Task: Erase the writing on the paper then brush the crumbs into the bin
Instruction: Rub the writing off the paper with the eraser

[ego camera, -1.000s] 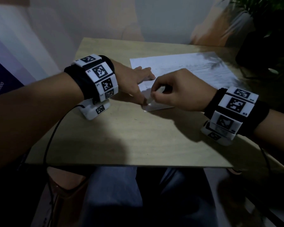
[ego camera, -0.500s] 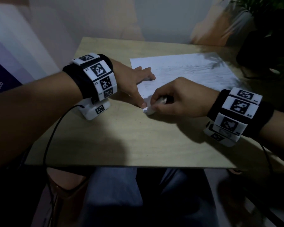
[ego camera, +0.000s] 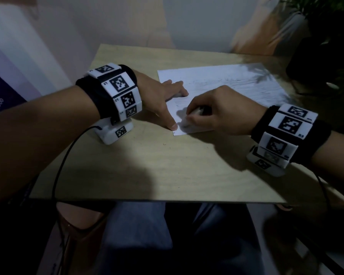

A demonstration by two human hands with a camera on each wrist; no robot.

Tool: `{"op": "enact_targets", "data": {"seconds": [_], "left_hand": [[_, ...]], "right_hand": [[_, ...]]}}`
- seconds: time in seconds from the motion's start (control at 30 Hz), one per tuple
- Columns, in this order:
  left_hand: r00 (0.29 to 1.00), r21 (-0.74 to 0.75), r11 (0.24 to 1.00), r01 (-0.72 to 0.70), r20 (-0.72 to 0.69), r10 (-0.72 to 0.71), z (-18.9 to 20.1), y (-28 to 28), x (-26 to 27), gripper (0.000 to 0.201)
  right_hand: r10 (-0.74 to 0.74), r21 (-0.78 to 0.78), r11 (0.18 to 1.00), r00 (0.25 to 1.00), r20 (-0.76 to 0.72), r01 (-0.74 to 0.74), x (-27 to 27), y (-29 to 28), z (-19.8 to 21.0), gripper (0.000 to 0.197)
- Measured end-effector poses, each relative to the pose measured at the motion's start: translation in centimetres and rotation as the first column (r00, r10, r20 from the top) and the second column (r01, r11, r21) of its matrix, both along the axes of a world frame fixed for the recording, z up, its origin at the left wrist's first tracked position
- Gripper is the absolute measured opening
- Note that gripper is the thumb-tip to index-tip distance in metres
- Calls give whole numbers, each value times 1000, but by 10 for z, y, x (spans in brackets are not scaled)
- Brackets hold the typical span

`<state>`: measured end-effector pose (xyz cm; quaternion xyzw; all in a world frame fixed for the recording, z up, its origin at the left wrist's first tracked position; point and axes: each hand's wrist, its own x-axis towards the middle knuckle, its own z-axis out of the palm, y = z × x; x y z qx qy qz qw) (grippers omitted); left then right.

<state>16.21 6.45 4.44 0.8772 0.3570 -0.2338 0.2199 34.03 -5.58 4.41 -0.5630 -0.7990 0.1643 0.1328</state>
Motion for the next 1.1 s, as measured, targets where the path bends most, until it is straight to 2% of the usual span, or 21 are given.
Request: {"op": "enact_targets", "data": {"seconds": [0.07, 0.2, 0.4, 0.57, 0.67, 0.73, 0.87, 0.93, 1.0, 1.1], "left_hand": [[1000, 2, 1000, -4, 7, 4, 0, -1, -1, 116], [1000, -8, 1000, -8, 1, 8, 1, -1, -1, 116], [1000, 16, 1000, -9, 10, 9, 0, -4, -1, 115], [1000, 31, 1000, -5, 11, 4, -2, -3, 0, 114], [1000, 39, 999, -8, 17, 8, 0, -6, 0, 115], [1000, 41, 999, -12, 26, 11, 0, -6, 0, 117], [1000, 22, 1000, -11, 3, 11, -2, -3, -1, 122], [1000, 27, 1000, -8, 0, 8, -2, -3, 0, 121], [1000, 34, 999, -10, 11, 10, -1, -4, 0, 120], [1000, 27, 999, -17, 12, 16, -2, -3, -1, 120]], "right_hand": [[-1, 42, 999, 999, 36, 0, 3, 2, -2, 30], [87, -80, 993, 995, -42, -90, 4, -7, 0, 46], [-35, 41, 999, 999, 15, 35, 16, 3, -1, 41], [63, -89, 994, 998, -25, -65, 11, -5, 0, 44], [-8, -20, 1000, 1000, -8, 8, 15, 0, 1, 47], [3, 41, 999, 999, 36, -4, 13, 0, 0, 54], [134, -47, 990, 991, -12, -135, 7, -11, 0, 45], [82, -63, 995, 997, -16, -82, 10, -7, -1, 42], [11, -1, 1000, 1000, 25, -11, 14, -1, 0, 49], [53, 55, 997, 996, 71, -57, 13, -1, -2, 59]]}}
